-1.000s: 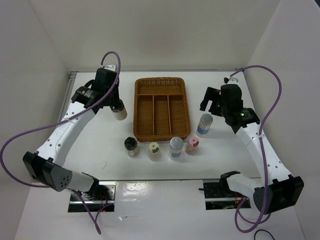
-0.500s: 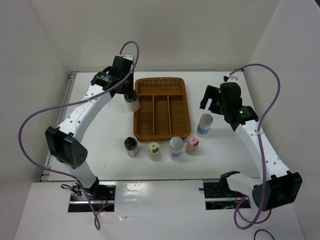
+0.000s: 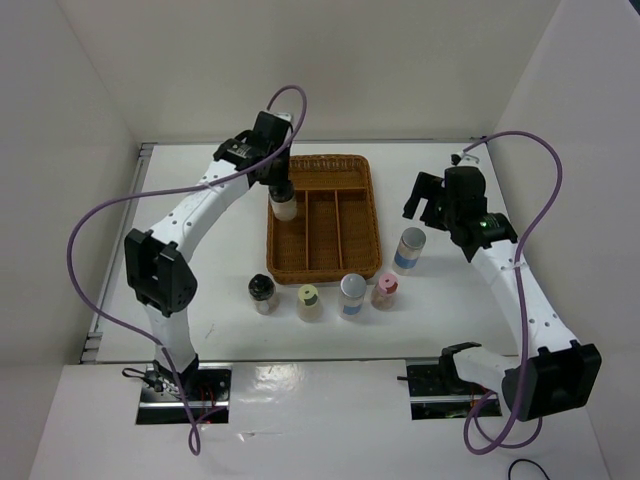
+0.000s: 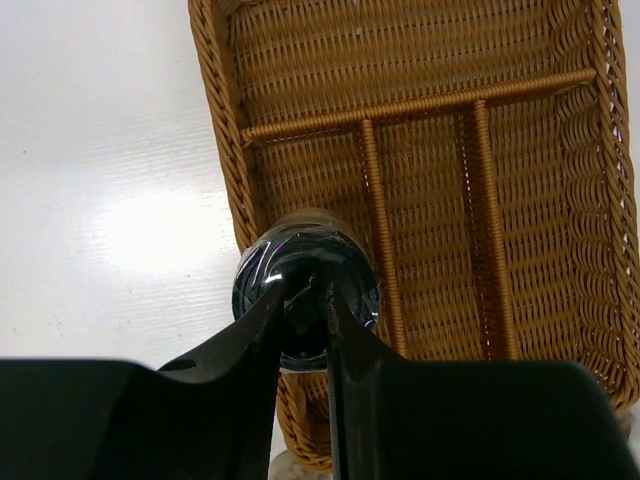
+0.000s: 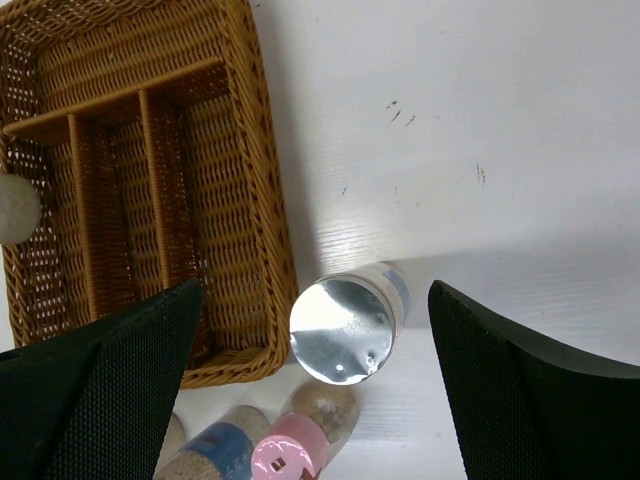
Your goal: Organize the condiment bottles
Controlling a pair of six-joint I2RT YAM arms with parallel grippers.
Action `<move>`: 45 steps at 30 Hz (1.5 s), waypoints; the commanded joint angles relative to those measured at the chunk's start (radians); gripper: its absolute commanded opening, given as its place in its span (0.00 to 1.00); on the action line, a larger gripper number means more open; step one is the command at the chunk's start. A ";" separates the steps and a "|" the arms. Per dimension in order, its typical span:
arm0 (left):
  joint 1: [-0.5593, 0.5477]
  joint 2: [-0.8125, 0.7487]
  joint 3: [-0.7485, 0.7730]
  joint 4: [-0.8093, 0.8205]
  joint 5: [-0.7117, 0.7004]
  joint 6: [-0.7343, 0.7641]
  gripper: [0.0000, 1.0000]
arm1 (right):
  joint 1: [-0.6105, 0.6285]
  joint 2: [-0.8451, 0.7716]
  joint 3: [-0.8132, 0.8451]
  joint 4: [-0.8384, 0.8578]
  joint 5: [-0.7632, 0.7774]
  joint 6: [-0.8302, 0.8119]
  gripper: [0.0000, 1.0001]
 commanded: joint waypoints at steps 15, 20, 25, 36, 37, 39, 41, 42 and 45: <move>-0.003 0.122 0.078 0.140 0.003 0.033 0.03 | -0.007 -0.014 -0.022 0.042 -0.001 -0.007 0.98; -0.003 0.163 0.098 0.151 0.003 0.033 0.03 | -0.007 -0.014 -0.031 0.042 -0.001 -0.007 0.98; -0.003 0.195 0.117 0.160 0.003 0.033 0.03 | -0.007 -0.023 -0.031 0.042 -0.001 -0.007 0.98; -0.003 0.228 0.117 0.140 -0.018 0.033 0.38 | -0.007 -0.032 -0.031 0.031 -0.001 -0.007 0.98; -0.003 0.228 0.117 0.125 -0.018 0.033 0.50 | -0.007 -0.032 -0.031 0.020 -0.011 -0.007 0.98; -0.003 0.215 0.117 0.111 -0.009 0.033 0.74 | -0.007 -0.050 -0.031 0.020 -0.011 -0.007 0.98; -0.003 0.179 0.117 0.099 -0.009 0.033 0.84 | -0.007 -0.063 -0.031 0.009 -0.011 -0.007 0.98; -0.003 0.162 0.103 0.085 -0.018 0.033 0.90 | -0.007 -0.063 -0.031 0.009 -0.020 0.003 0.98; -0.014 0.020 0.040 0.057 -0.041 0.024 0.95 | -0.007 -0.096 -0.031 -0.009 -0.029 0.003 0.98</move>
